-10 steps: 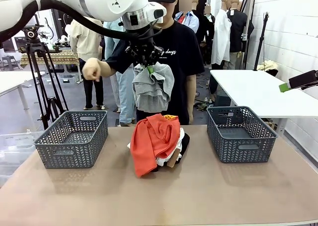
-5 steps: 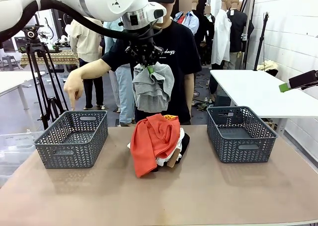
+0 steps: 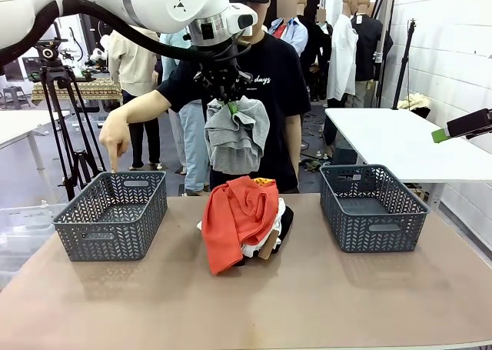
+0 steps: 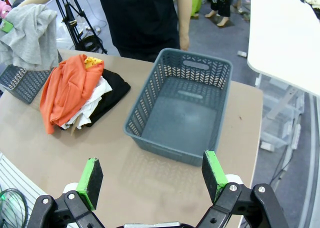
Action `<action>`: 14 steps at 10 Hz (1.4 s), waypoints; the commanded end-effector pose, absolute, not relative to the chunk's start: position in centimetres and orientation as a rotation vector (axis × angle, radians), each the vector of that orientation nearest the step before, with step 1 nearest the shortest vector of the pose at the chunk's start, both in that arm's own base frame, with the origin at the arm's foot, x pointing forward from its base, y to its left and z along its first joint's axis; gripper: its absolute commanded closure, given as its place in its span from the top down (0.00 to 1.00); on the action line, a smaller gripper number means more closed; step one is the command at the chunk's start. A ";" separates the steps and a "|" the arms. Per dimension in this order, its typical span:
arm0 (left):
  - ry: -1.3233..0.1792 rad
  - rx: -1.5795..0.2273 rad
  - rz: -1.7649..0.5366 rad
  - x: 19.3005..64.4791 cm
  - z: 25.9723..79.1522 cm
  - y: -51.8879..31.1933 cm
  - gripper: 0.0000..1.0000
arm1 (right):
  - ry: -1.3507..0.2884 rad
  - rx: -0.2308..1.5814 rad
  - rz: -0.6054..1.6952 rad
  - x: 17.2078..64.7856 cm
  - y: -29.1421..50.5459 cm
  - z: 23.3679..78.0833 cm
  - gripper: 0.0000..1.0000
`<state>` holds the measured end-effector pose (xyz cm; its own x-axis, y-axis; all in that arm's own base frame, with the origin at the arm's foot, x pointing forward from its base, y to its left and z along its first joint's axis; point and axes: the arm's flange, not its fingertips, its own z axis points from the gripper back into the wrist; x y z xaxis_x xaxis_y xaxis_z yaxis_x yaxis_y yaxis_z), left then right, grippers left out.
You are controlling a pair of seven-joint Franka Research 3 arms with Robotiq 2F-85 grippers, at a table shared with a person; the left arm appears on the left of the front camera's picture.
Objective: Sort the tops and bottoms.
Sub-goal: Sort the clothes according to human instructions.
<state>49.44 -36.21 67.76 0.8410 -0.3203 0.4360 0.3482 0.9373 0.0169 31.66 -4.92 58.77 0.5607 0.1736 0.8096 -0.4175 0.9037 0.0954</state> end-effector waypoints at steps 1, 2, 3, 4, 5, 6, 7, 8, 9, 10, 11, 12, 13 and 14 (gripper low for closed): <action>-0.455 -0.068 -0.349 49.5 68.2 -36.1 0.00 | -0.913 0.308 0.358 31.7 -4.9 58.7 1.00; -0.455 -0.068 -0.349 49.5 68.2 -36.1 0.00 | -0.913 0.308 0.358 31.7 -4.9 58.7 1.00; -0.455 -0.068 -0.349 49.5 68.2 -36.1 0.00 | -0.913 0.308 0.358 31.7 -4.9 58.7 1.00; -0.455 -0.068 -0.349 49.5 68.2 -36.1 0.00 | -0.913 0.308 0.358 31.7 -4.9 58.7 1.00; -0.455 -0.068 -0.349 49.5 68.2 -36.1 0.00 | -0.913 0.308 0.358 31.7 -4.9 58.7 1.00; -0.449 -0.064 -0.353 49.4 67.8 -36.2 0.00 | -0.913 0.308 0.358 31.7 -4.9 58.7 1.00; -0.455 -0.078 -0.277 50.1 68.3 -33.6 0.00 | -0.913 0.308 0.358 31.7 -4.9 58.7 1.00; -0.461 -0.079 -0.251 50.1 69.4 -31.3 0.00 | -0.913 0.308 0.358 31.7 -4.9 58.7 1.00; -0.462 -0.056 -0.218 50.1 69.9 -29.0 0.00 | -0.913 0.308 0.358 31.7 -4.9 58.7 1.00; -0.450 -0.041 -0.187 50.5 69.9 -26.8 0.00 | -0.913 0.308 0.358 31.7 -4.9 58.7 1.00; -0.458 -0.034 -0.138 50.7 70.1 -24.6 0.00 | -0.913 0.308 0.358 31.7 -4.9 58.7 1.00; -0.441 -0.028 -0.106 50.7 70.2 -22.6 0.00 | -0.913 0.308 0.358 31.7 -4.9 58.7 1.00; -0.425 -0.020 -0.079 50.7 70.1 -20.6 0.00 | -0.913 0.308 0.358 31.7 -4.9 58.7 1.00; -0.416 0.034 0.023 50.9 69.6 -18.2 0.00 | -0.913 0.308 0.358 31.7 -4.9 58.7 1.00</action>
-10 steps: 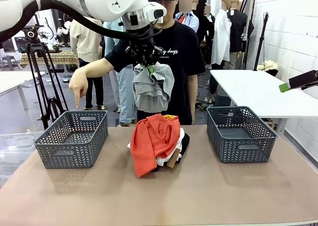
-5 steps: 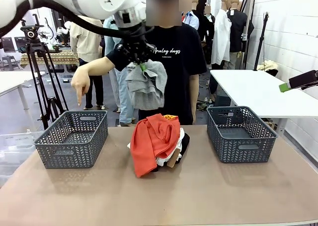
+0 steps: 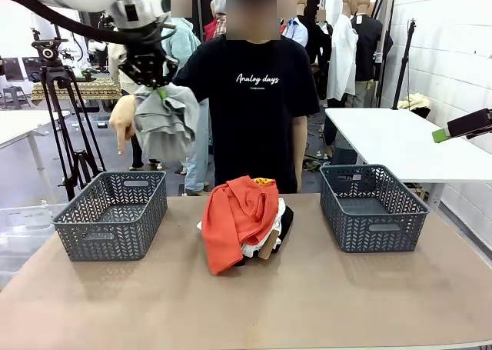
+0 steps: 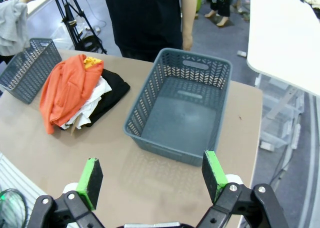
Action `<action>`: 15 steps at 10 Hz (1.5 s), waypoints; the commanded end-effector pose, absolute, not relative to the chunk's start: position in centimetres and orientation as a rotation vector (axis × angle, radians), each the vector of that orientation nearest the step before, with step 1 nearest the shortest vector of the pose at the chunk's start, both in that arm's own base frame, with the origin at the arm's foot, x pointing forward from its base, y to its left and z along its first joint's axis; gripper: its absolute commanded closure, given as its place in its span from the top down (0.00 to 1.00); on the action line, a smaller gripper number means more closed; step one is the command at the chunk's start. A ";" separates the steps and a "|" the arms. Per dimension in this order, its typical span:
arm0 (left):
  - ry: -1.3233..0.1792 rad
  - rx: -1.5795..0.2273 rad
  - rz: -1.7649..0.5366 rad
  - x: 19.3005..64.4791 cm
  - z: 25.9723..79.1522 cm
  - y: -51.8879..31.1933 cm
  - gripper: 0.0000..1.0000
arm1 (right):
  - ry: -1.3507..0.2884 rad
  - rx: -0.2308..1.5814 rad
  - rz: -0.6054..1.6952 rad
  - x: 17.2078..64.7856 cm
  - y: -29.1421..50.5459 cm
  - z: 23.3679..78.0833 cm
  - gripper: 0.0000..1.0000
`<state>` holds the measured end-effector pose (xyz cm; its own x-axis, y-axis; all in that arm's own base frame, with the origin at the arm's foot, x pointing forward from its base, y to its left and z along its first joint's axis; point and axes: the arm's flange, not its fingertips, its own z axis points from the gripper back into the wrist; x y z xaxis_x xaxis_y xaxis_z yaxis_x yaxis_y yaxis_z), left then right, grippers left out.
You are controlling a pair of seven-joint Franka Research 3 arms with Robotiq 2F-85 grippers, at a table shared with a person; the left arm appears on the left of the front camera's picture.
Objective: Sort the tops and bottoms.
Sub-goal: Sort the clothes according to human instructions.
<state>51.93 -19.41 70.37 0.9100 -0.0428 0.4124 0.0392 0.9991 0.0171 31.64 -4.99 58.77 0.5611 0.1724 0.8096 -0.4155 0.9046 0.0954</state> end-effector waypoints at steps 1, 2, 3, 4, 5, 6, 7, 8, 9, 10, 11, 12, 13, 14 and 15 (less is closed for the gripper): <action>-0.380 0.061 0.120 51.0 68.9 -16.0 0.00 | -0.913 0.308 0.358 31.7 -4.9 58.7 1.00; -0.355 0.067 0.179 50.6 68.7 -15.0 0.00 | -0.913 0.308 0.358 31.7 -4.9 58.7 1.00; -0.399 0.032 0.022 52.0 69.8 -17.2 0.00 | -0.913 0.308 0.358 31.7 -4.9 58.7 1.00; -0.399 0.032 0.022 52.0 69.8 -17.2 0.00 | -0.913 0.308 0.358 31.7 -4.9 58.7 1.00; -0.399 0.032 0.022 52.0 69.8 -17.2 0.00 | -0.913 0.308 0.358 31.7 -4.9 58.7 1.00; -0.372 0.050 0.078 51.9 69.1 -15.8 0.00 | -0.913 0.308 0.358 31.7 -4.9 58.7 1.00; -0.351 0.087 0.118 52.3 67.6 -15.2 0.00 | -0.913 0.308 0.358 31.7 -4.9 58.7 1.00; -0.256 0.099 0.164 53.3 65.4 -13.4 0.00 | -0.913 0.308 0.358 31.7 -4.9 58.7 1.00; -0.157 0.074 0.180 54.3 62.6 -11.4 0.00 | -0.913 0.308 0.358 31.7 -4.9 58.7 1.00; -0.091 0.003 0.151 54.8 60.5 -10.1 0.00 | -0.913 0.308 0.358 31.7 -4.9 58.7 1.00; -0.102 0.012 0.179 55.6 58.7 -9.2 0.00 | -0.913 0.308 0.358 31.7 -4.9 58.7 1.00; -0.133 0.033 0.197 56.5 56.8 -8.2 0.00 | -0.913 0.308 0.358 31.7 -4.9 58.7 1.00; -0.153 0.011 0.204 57.6 54.3 -7.1 0.00 | -0.913 0.308 0.358 31.7 -4.9 58.7 1.00; -0.153 -0.023 0.211 59.1 52.1 -5.7 0.00 | -0.913 0.308 0.358 31.7 -4.9 58.7 1.00; -0.193 -0.026 0.218 60.0 50.7 -4.8 0.00 | -0.913 0.308 0.358 31.7 -4.9 58.7 1.00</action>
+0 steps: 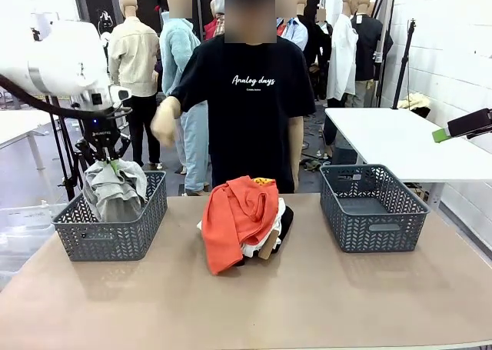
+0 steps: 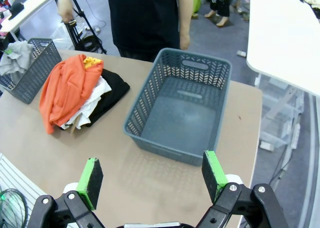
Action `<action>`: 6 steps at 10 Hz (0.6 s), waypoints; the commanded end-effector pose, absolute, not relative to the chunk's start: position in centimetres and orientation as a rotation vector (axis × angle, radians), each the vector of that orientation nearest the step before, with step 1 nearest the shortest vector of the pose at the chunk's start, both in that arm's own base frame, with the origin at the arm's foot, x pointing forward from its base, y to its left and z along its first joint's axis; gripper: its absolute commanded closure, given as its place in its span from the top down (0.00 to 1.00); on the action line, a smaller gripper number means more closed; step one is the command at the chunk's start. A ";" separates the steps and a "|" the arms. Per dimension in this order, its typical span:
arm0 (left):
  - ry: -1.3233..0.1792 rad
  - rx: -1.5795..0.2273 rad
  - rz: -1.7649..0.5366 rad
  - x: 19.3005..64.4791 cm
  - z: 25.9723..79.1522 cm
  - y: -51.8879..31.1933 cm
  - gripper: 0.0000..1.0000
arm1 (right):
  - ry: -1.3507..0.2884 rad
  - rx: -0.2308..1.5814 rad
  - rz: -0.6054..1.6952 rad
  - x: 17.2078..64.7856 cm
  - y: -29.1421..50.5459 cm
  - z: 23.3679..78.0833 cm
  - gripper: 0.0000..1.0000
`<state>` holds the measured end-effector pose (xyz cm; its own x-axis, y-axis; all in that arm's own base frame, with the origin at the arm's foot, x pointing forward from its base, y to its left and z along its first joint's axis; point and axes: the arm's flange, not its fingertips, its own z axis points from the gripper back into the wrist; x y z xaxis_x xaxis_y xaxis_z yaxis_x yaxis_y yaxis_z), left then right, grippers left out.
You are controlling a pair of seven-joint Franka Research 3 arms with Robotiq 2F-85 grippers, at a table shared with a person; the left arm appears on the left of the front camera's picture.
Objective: Sort the tops and bottoms.
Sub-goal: Sort the clothes according to human instructions.
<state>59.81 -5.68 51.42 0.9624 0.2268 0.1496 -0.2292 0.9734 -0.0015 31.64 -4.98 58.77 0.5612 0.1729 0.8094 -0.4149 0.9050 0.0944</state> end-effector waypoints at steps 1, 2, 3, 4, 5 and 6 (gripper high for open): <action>-0.199 -0.049 0.236 60.9 49.5 -4.3 0.00 | -0.913 0.308 0.358 31.7 -4.9 58.7 1.00; -0.195 -0.060 0.258 61.8 48.3 -4.1 0.00 | -0.913 0.308 0.358 31.7 -4.9 58.7 1.00; -0.166 -0.048 0.252 62.3 47.3 -4.4 0.00 | -0.913 0.308 0.358 31.7 -4.9 58.7 1.00; -0.151 -0.029 0.258 62.6 46.6 -4.5 0.00 | -0.913 0.308 0.358 31.7 -4.9 58.7 1.00; -0.084 -0.024 0.258 62.6 45.2 -4.3 0.00 | -0.913 0.308 0.358 31.7 -4.9 58.7 1.00; -0.044 -0.017 0.268 62.1 43.7 -4.1 0.00 | -0.913 0.308 0.358 31.7 -4.9 58.7 1.00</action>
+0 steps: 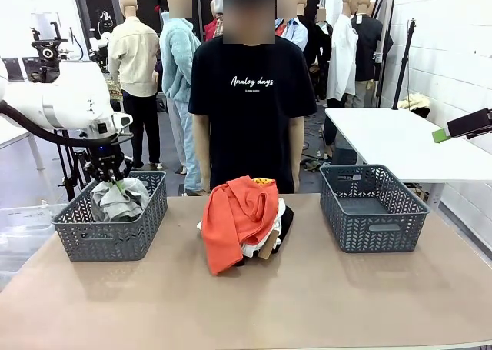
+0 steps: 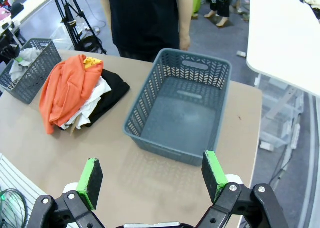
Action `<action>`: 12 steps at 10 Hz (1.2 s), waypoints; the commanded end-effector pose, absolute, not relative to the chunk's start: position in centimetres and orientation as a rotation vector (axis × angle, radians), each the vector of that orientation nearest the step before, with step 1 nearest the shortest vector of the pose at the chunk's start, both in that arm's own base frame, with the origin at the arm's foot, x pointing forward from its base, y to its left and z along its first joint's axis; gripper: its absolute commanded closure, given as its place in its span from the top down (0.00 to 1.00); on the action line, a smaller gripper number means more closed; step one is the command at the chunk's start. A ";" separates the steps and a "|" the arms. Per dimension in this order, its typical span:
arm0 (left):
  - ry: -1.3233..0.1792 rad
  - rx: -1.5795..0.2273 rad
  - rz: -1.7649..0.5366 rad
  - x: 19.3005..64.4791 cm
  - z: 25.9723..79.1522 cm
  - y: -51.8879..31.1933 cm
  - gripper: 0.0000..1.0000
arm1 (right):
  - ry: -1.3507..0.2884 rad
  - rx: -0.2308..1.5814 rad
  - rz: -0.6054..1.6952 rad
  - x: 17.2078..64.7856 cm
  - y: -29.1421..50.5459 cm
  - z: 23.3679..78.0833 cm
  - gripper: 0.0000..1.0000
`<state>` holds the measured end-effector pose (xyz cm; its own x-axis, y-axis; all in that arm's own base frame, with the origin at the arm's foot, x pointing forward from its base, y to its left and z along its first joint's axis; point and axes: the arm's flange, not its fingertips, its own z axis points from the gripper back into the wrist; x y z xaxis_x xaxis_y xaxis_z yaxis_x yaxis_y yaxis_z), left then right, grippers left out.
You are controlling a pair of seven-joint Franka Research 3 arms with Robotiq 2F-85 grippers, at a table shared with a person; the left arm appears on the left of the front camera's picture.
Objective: Sort the tops and bottoms.
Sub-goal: Sort the clothes according to human instructions.
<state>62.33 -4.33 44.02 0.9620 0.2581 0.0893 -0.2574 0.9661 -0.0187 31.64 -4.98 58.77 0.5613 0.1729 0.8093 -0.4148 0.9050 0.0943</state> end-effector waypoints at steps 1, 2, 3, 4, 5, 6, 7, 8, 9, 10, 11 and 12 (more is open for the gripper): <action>-0.035 -0.021 0.278 61.9 42.9 -4.0 0.00 | -0.913 0.308 0.358 31.7 -4.9 58.7 1.00; -0.020 -0.030 0.282 61.9 42.2 -4.0 0.00 | -0.913 0.308 0.358 31.7 -4.9 58.7 1.00; 0.005 -0.044 0.285 62.0 41.6 -3.8 0.00 | -0.913 0.308 0.358 31.7 -4.9 58.7 1.00; 0.005 -0.049 0.292 61.9 41.5 -3.7 0.08 | -0.913 0.308 0.358 31.7 -4.9 58.7 1.00; -0.001 -0.035 0.290 61.9 41.8 -3.6 0.27 | -0.913 0.308 0.358 31.7 -4.9 58.7 1.00; -0.007 -0.030 0.295 61.8 42.1 -3.4 0.47 | -0.913 0.308 0.358 31.7 -4.9 58.7 1.00; -0.010 -0.027 0.300 61.8 42.3 -3.3 0.66 | -0.913 0.308 0.358 31.7 -4.9 58.7 1.00; -0.012 -0.022 0.300 61.7 42.5 -3.4 0.85 | -0.913 0.308 0.358 31.7 -4.9 58.7 1.00; -0.006 -0.019 0.306 61.7 42.6 -3.4 1.00 | -0.913 0.308 0.358 31.7 -4.9 58.7 1.00; 0.017 0.005 0.299 61.8 42.7 -3.6 1.00 | -0.913 0.308 0.358 31.7 -4.9 58.7 1.00; -0.018 -0.021 0.294 62.0 42.1 -3.5 1.00 | -0.913 0.308 0.358 31.7 -4.9 58.7 1.00; -0.018 -0.021 0.294 62.0 42.1 -3.5 1.00 | -0.913 0.308 0.358 31.7 -4.9 58.7 1.00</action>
<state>61.88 -3.59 42.17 0.9577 0.2878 0.0035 -0.2877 0.9576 -0.0177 31.64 -4.98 58.77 0.5614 0.1729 0.8093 -0.4148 0.9050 0.0944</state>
